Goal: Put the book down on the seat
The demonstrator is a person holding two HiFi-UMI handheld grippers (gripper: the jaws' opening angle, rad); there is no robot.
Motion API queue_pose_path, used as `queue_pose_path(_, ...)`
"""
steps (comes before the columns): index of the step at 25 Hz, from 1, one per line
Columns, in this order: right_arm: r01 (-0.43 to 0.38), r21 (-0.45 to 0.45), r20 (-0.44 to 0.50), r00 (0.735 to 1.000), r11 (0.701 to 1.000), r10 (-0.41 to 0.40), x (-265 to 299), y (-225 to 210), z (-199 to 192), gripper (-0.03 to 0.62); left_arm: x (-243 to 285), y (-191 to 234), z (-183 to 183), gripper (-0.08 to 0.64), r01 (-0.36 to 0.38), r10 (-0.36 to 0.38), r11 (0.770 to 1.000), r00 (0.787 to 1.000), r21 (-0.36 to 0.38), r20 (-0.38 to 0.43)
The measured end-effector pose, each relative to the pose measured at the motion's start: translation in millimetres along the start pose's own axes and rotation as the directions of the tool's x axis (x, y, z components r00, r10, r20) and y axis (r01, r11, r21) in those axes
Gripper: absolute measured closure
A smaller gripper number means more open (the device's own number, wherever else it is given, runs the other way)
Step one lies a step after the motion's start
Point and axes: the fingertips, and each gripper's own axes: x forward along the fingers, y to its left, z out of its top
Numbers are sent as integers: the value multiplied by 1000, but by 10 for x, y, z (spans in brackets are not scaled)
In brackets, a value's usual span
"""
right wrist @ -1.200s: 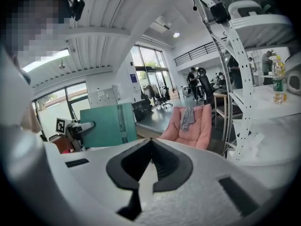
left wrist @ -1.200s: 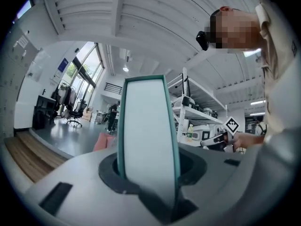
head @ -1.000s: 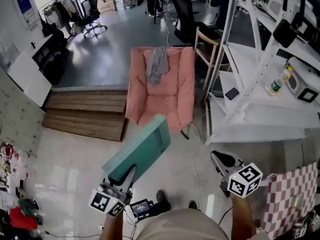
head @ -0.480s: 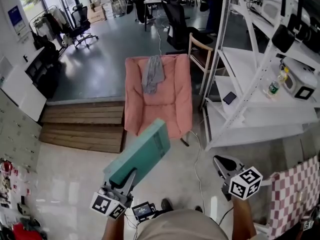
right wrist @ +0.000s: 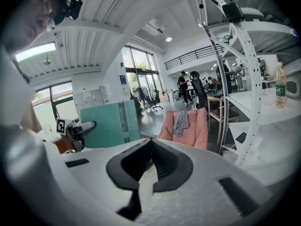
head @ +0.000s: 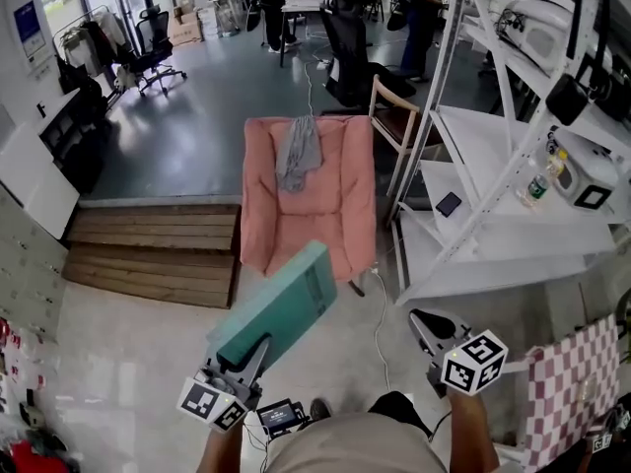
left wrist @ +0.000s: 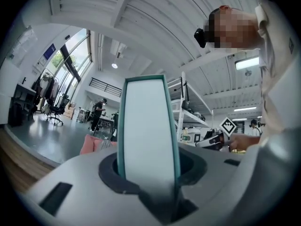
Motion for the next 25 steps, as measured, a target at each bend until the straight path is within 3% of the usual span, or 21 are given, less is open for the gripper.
queue_pose_path(4,-36,85,-46,998,996,40,167,-60,-242,598,124,72,-291,400,5,-8,999,998,-41,-57)
queue_pose_path(8,26,97,5,1000,995,-26,184,-523,-15,598,232,223,-150,400,-65,63,996,997,-68,-34)
queue_pose_path(11,26,101,17,999,995,-28,272,-859,180,598,322,236,-83,400,-112,110,992,993,-60,-33)
queue_pose_path(15,-54,66,25,998,996,52,540,-1031,391,598,540,213,-16,400,-154,154,988,988,-28,-15)
queue_pose_path(18,-114,39,6,994,993,114,759,-1039,470,598,662,214,-31,401,-186,187,981,982,-47,1)
queue_pose_path(25,-174,32,-26,984,984,175,1033,-1239,534,598,865,207,-108,402,-236,236,970,972,-58,-7)
